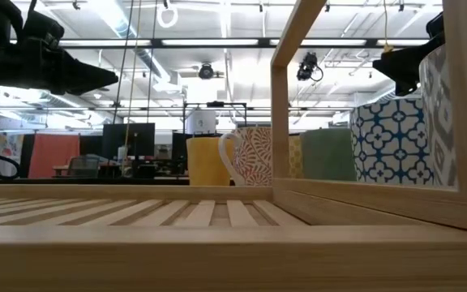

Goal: Place coffee mugs

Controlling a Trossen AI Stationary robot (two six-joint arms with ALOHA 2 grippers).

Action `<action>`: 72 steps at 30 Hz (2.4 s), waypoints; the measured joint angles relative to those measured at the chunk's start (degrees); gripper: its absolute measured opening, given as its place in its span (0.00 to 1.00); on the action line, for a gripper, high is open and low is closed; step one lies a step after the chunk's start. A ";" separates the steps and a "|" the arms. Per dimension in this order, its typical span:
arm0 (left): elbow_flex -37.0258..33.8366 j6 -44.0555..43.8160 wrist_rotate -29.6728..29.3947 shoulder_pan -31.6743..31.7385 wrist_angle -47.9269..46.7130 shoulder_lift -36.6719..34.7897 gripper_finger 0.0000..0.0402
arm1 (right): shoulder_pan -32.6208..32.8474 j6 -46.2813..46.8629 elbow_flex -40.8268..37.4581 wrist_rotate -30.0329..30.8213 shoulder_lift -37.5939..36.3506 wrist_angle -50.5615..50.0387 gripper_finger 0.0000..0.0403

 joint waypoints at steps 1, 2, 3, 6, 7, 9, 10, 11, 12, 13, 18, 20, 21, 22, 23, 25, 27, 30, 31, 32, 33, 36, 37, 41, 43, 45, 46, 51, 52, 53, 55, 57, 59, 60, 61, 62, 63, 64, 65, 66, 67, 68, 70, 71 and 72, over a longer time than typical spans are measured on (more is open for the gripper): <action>0.00 0.00 0.00 -0.01 0.01 -0.01 0.41 | 0.01 -0.01 0.00 0.01 0.00 -0.01 0.33; 0.01 0.00 0.01 0.01 -0.01 -0.02 0.41 | 0.01 0.01 0.00 0.01 0.00 -0.01 0.33; 0.00 0.00 0.01 0.00 0.01 0.00 0.41 | 0.00 0.00 0.00 0.00 0.01 -0.01 0.33; -0.01 0.04 0.01 0.00 0.01 0.00 0.41 | 0.01 0.00 0.00 0.22 0.00 0.16 0.33; -0.01 0.09 0.01 0.01 0.01 -0.02 0.41 | 0.01 -0.01 0.00 0.87 0.02 0.65 0.33; 0.01 -0.04 0.01 -0.01 0.01 0.09 0.41 | -0.01 -0.01 0.00 1.74 0.00 1.67 0.33; 0.01 -0.36 0.01 -0.01 0.01 0.11 0.41 | -0.01 -0.01 0.00 1.74 0.00 1.61 0.33; -0.01 -0.54 0.00 0.00 0.01 0.09 0.41 | 0.01 0.01 0.00 1.72 0.02 1.51 0.33; -0.01 -0.62 0.01 0.01 0.01 0.10 0.41 | 0.00 0.00 0.00 1.65 0.01 1.52 0.33; 0.01 -0.66 0.01 -0.01 0.01 0.10 0.41 | 0.00 0.01 0.00 1.65 0.01 1.54 0.33; 0.00 -0.79 0.01 -0.01 0.01 0.09 0.41 | -0.01 1.63 0.00 2.66 0.00 3.31 0.33; 0.01 -0.79 0.01 0.01 0.01 0.09 0.41 | -0.01 1.61 0.00 3.30 0.01 4.39 0.33; 0.00 -0.81 0.01 -0.01 0.01 0.09 0.41 | -0.01 1.61 0.00 3.31 0.00 4.94 0.33; 0.01 -0.81 0.01 -0.01 0.01 0.09 0.41 | 0.00 1.60 0.00 3.29 0.00 5.28 0.33; 0.01 -0.81 0.01 -0.01 0.01 0.09 0.41 | 0.01 1.56 0.00 3.29 0.00 5.38 0.33; 0.00 -0.81 0.01 -0.01 0.04 0.09 0.41 | 0.01 1.54 0.00 3.31 0.00 5.41 0.33; -0.01 -0.76 -0.01 -0.01 0.08 0.09 0.41 | 0.01 1.54 0.00 3.29 0.00 5.41 0.33; 0.01 -0.57 -0.01 0.00 0.10 0.09 0.41 | 0.00 1.54 0.00 3.28 0.00 5.41 0.33; 0.00 -0.57 -0.01 0.00 0.10 0.11 0.41 | -0.01 1.53 0.00 3.29 0.00 5.41 0.33; -0.01 -0.57 -0.01 -0.01 0.10 0.13 0.41 | 0.01 1.52 0.00 3.28 0.00 5.41 0.33; 0.01 -0.55 -0.01 0.01 0.12 0.15 0.41 | 0.01 1.52 0.00 3.29 0.00 5.41 0.33; -0.01 -0.50 -0.01 0.00 0.12 0.15 0.41 | 0.01 1.52 0.00 3.27 0.00 5.41 0.33; -0.01 -0.49 -0.01 0.00 0.13 0.15 0.41 | 0.01 1.52 0.00 3.27 0.00 5.41 0.33; 0.00 -0.44 -0.01 -0.01 0.16 0.15 0.41 | 0.00 1.50 0.00 3.27 0.00 5.59 0.33; -0.01 -0.42 -0.01 0.00 0.17 0.15 0.41 | -0.01 1.50 0.00 3.27 0.00 5.73 0.33; 0.01 -0.42 -0.02 -0.01 0.17 0.15 0.41 | 0.01 1.53 0.00 3.27 0.02 6.98 0.33; 0.01 -0.42 -0.01 0.01 0.19 0.15 0.41 | 0.00 1.65 0.00 3.22 0.02 8.14 0.33; -0.01 -0.42 -0.01 -0.01 0.19 0.15 0.41 | 0.01 1.68 0.00 1.37 0.00 16.54 0.33; 0.01 -0.42 -0.01 -0.01 0.19 0.15 0.41 | 0.01 1.80 0.00 1.42 0.00 18.53 0.33; 0.00 -0.42 -0.01 -0.01 0.19 0.15 0.41 | 0.01 2.11 0.00 1.52 0.00 20.40 0.33; 0.01 -0.42 -0.01 -0.01 0.19 0.15 0.41 | 0.01 2.89 0.00 1.75 0.00 24.04 0.33; 0.00 -0.42 -0.02 0.00 0.21 0.15 0.41 | 0.01 4.77 0.00 3.08 0.00 27.45 0.33; -0.01 -0.43 -0.01 -0.01 0.19 0.15 0.41 | 0.01 9.08 0.30 6.18 0.15 29.71 0.33; 0.01 -0.42 -0.01 0.01 0.21 0.15 0.41 | 0.01 11.70 0.97 8.36 0.46 29.50 0.33; 0.01 -0.42 -0.01 0.01 0.21 0.15 0.41 | 0.01 14.35 1.90 10.55 0.96 28.79 0.33; 0.01 -0.42 -0.01 0.01 0.21 0.15 0.41 | 0.01 16.51 3.08 12.11 1.83 27.77 0.33; -0.01 -0.42 -0.01 0.00 0.21 0.15 0.41 | 0.01 17.78 4.51 12.89 2.96 26.22 0.33; 0.01 -0.43 -0.01 -0.01 0.21 0.15 0.41 | 0.01 18.28 6.14 13.37 4.45 24.44 0.33; -0.01 -0.42 -0.01 -0.01 0.21 0.15 0.41 | 0.02 18.39 7.84 13.61 6.16 22.62 0.33; 0.00 -0.42 -0.01 -0.01 0.21 0.15 0.41 | 0.03 18.36 9.69 13.99 8.23 21.00 0.33; -0.01 -0.42 -0.01 -0.01 0.21 0.15 0.41 | 0.03 18.10 11.72 14.68 10.56 19.51 0.33; -0.01 -0.42 -0.01 -0.01 0.21 0.15 0.41 | 0.03 17.57 13.72 15.47 12.87 18.40 0.33; -0.01 -0.43 -0.01 0.01 0.21 0.15 0.41 | 0.03 15.59 18.17 17.18 18.04 16.22 0.33; 0.01 -0.44 -0.01 -0.01 0.21 0.15 0.41 | 0.03 14.35 20.29 17.93 20.48 15.14 0.33; 0.01 -0.42 -0.01 0.01 0.21 0.15 0.41 | 0.01 13.21 22.46 18.56 23.05 13.94 0.33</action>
